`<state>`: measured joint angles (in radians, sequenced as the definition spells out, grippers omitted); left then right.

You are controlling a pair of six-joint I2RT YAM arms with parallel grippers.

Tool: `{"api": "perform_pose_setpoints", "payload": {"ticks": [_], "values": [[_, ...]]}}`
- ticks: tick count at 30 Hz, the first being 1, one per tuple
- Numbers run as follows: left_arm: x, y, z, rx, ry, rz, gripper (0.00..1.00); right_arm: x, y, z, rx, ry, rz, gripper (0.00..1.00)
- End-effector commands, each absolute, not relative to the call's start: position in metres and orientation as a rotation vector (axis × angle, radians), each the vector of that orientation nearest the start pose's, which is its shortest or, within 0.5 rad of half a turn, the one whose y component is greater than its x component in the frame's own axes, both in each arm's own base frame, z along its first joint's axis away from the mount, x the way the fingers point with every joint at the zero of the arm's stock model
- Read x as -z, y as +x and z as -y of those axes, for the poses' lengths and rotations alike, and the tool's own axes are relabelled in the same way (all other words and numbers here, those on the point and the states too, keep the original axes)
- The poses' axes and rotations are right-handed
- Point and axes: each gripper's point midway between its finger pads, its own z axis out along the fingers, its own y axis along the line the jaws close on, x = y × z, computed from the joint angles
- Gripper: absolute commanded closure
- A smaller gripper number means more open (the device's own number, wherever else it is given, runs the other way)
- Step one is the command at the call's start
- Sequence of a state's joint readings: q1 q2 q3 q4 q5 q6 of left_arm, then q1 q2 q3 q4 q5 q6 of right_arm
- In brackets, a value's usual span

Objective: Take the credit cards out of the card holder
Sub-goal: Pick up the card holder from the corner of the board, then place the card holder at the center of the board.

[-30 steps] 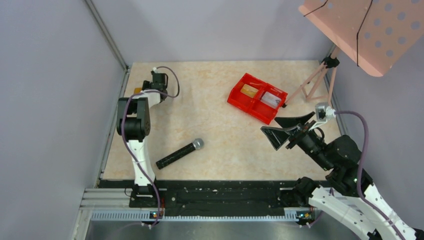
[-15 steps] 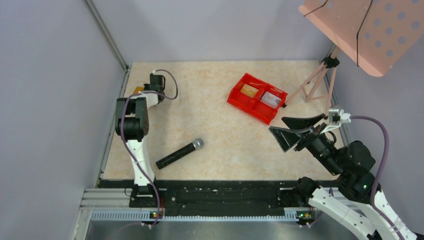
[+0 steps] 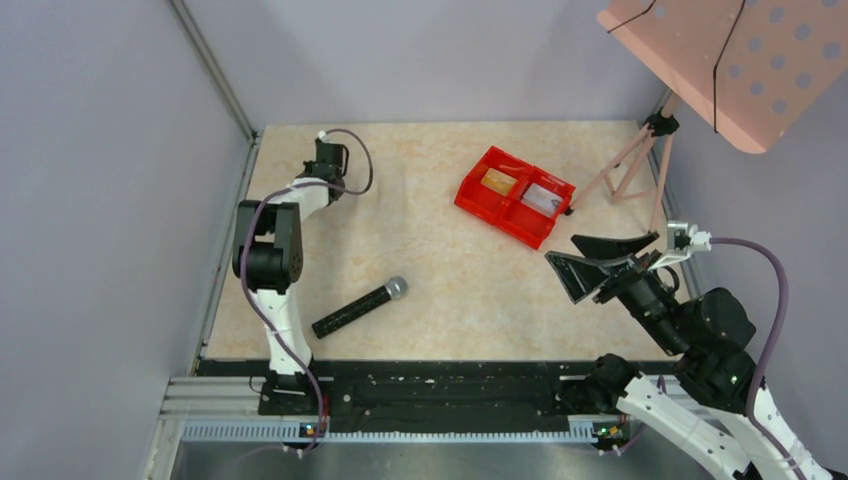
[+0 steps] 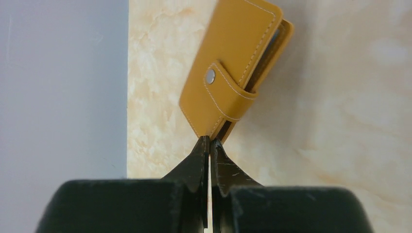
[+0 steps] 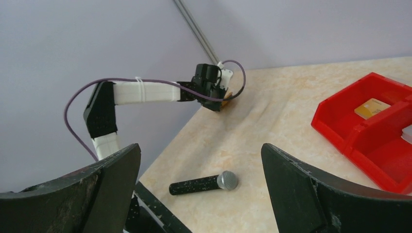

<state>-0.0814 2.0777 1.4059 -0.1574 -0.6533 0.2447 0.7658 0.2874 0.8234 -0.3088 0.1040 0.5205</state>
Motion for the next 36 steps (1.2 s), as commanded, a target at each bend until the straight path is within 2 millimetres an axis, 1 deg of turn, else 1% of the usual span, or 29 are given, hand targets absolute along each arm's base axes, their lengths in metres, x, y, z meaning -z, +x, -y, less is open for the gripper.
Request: {"api": "perform_pose_setpoints", "payload": {"ticks": [1,3,5,8,12,15,16,17,19,24,26,29,31,32,34,36], "values": [[-0.12,0.506,-0.038,-0.702,-0.014,-2.238,1.0,-0.372,0.147,-0.135,-0.979,-0.033,-1.448,0.07],[-0.129,0.502,-0.021,-0.674,0.005,-2.249,1.0,-0.365,0.15,-0.132,-0.964,-0.006,-1.464,0.07],[-0.133,0.497,0.005,-0.627,0.049,-2.274,1.0,-0.36,0.153,-0.128,-0.947,0.025,-1.476,0.07],[-0.134,0.486,0.036,-0.586,0.069,-2.315,1.0,-0.352,0.156,-0.123,-0.92,0.059,-1.496,0.07],[-0.129,0.469,0.084,-0.429,0.079,-2.355,1.0,-0.345,0.158,-0.115,-0.883,0.095,-1.516,0.07],[-0.133,0.456,0.116,-0.321,0.089,-2.384,1.0,-0.342,0.159,-0.111,-0.855,0.102,-1.535,0.07],[-0.138,0.452,0.124,-0.28,0.077,-2.383,1.0,-0.341,0.159,-0.109,-0.845,0.104,-1.538,0.07],[-0.14,0.447,0.138,-0.211,0.087,-2.39,1.0,-0.34,0.16,-0.108,-0.833,0.105,-1.546,0.07],[-0.149,0.439,0.157,-0.106,0.087,-2.385,1.0,-0.334,0.161,-0.107,-0.81,0.106,-1.566,0.07],[-0.18,0.414,0.203,0.169,0.115,-2.348,1.0,-0.313,0.163,-0.108,-0.78,0.103,-1.631,0.08],[-0.193,0.402,0.222,0.331,0.131,-2.329,1.0,-0.305,0.163,-0.11,-0.776,0.102,-1.658,0.08],[-0.21,0.376,0.252,0.613,0.149,-2.297,1.0,-0.294,0.162,-0.114,-0.785,0.094,-1.691,0.09],[-0.218,0.357,0.269,0.77,0.157,-2.274,1.0,-0.283,0.161,-0.12,-0.803,0.077,-1.72,0.1],[-0.218,0.348,0.274,0.8,0.155,-2.275,1.0,-0.277,0.16,-0.124,-0.812,0.064,-1.736,0.1],[-0.217,0.334,0.28,0.782,0.175,-2.281,1.0,-0.261,0.161,-0.128,-0.815,0.075,-1.781,0.1],[-0.212,0.32,0.285,0.699,0.205,-2.292,1.0,-0.247,0.162,-0.128,-0.813,0.112,-1.821,0.11]]}}
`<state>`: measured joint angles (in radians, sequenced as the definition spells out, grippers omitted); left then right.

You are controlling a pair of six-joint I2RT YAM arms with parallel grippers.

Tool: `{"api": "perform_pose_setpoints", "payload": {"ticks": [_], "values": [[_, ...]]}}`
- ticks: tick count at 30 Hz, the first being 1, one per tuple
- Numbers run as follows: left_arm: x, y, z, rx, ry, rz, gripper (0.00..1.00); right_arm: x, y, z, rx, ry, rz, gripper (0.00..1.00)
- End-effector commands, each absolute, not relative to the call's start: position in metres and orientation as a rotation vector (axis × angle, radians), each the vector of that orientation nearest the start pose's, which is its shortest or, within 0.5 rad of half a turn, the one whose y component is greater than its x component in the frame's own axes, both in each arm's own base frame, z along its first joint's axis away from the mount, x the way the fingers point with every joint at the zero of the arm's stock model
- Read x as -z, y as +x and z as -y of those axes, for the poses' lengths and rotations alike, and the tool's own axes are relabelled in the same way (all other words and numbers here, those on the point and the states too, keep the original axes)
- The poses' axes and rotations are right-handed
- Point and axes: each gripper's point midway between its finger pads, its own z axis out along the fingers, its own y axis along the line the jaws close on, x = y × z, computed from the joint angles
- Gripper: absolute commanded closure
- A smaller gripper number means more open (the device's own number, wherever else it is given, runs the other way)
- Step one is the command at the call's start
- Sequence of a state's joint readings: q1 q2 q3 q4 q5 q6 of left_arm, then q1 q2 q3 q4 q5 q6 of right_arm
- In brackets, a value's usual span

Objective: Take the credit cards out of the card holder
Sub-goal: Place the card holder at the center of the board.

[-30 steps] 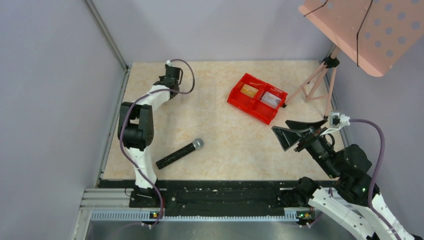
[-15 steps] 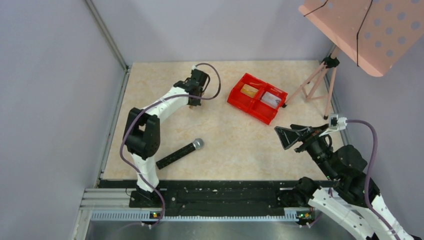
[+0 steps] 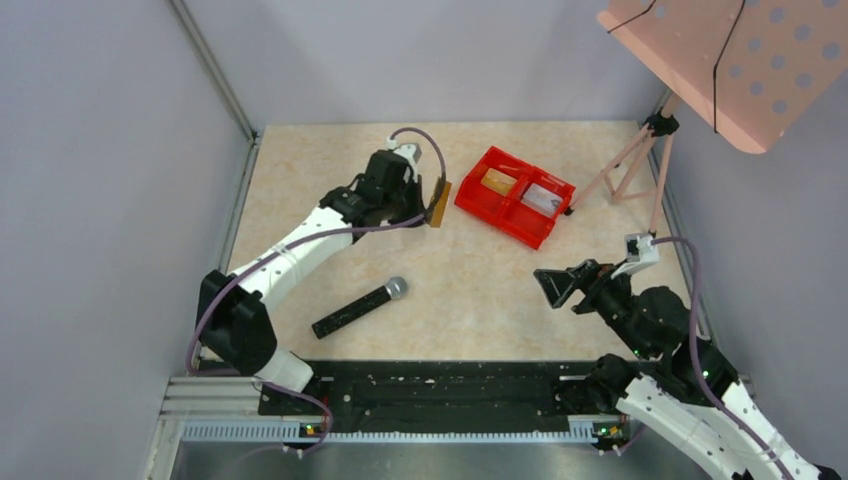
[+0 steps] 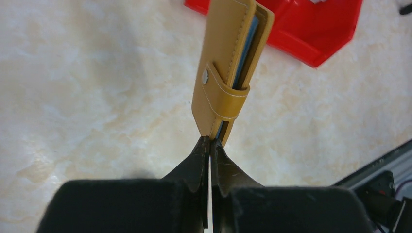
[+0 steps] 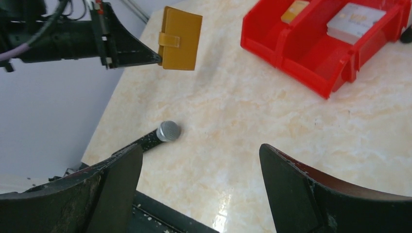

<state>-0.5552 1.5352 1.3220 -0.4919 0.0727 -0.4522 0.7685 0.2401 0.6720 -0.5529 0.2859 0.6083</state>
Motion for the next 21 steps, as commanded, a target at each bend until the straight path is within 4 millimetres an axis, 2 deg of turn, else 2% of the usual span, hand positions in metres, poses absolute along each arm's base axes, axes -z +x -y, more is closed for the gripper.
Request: {"api": "perform_pose_setpoints", "payload": {"ticks": [1,3,8,12,15,17,19,21], "values": [[-0.207,0.318,0.281,0.605,0.198,-2.296,1.0,-0.241,0.162,-0.128,-0.81,0.126,-1.836,0.11],[-0.196,0.304,0.283,0.501,0.215,-2.338,1.0,-0.232,0.163,-0.127,-0.804,0.155,-1.858,0.11],[-0.164,0.264,0.305,0.404,0.268,-2.432,1.0,-0.221,0.164,-0.118,-0.77,0.235,-1.882,0.12],[-0.134,0.248,0.304,0.232,0.28,-2.498,1.0,-0.221,0.164,-0.107,-0.735,0.298,-1.884,0.12],[-0.12,0.24,0.302,0.141,0.274,-2.532,1.0,-0.222,0.162,-0.103,-0.728,0.32,-1.886,0.13],[-0.115,0.232,0.308,0.155,0.275,-2.546,1.0,-0.222,0.161,-0.1,-0.724,0.331,-1.89,0.13],[-0.11,0.219,0.325,0.241,0.312,-2.566,0.99,-0.222,0.16,-0.096,-0.712,0.348,-1.889,0.13],[-0.109,0.203,0.348,0.369,0.361,-2.591,0.9,-0.222,0.16,-0.092,-0.698,0.367,-1.887,0.13]]}}
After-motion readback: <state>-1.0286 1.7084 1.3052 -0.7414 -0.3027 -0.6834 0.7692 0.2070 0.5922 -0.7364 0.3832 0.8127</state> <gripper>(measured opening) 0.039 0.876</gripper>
